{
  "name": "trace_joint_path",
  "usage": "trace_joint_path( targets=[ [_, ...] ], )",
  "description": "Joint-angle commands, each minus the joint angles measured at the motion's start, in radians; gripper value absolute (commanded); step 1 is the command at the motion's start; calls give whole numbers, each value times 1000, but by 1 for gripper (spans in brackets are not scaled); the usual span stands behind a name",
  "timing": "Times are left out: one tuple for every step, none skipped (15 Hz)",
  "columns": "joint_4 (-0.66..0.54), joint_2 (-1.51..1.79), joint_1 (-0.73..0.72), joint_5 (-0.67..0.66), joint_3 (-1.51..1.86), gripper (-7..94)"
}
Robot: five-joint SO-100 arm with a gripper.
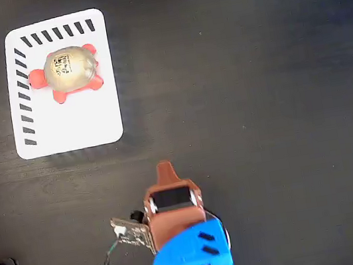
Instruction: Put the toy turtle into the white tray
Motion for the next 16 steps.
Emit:
trace_joint_path(
  targets=[
    [112,152,-20,11,32,0],
    [149,213,-21,11,58,0],
    [186,255,-21,15,72,0],
    [229,298,-23,28,87,0],
    [256,322,-26,41,106,0],
    [255,322,-21,48,124,0],
    [247,324,-17,34,135,0],
    [247,324,-14,31,135,0],
    [232,324,-11,2,167,0],
    [233,324,-15,-3,167,1],
    [233,324,-15,-2,167,1],
    [233,324,-15,-5,167,1],
    [233,324,-15,-5,167,1],
    [233,324,-15,-5,167,1],
    [233,324,-15,-5,167,1],
    [233,324,-15,-5,167,1]
  ],
)
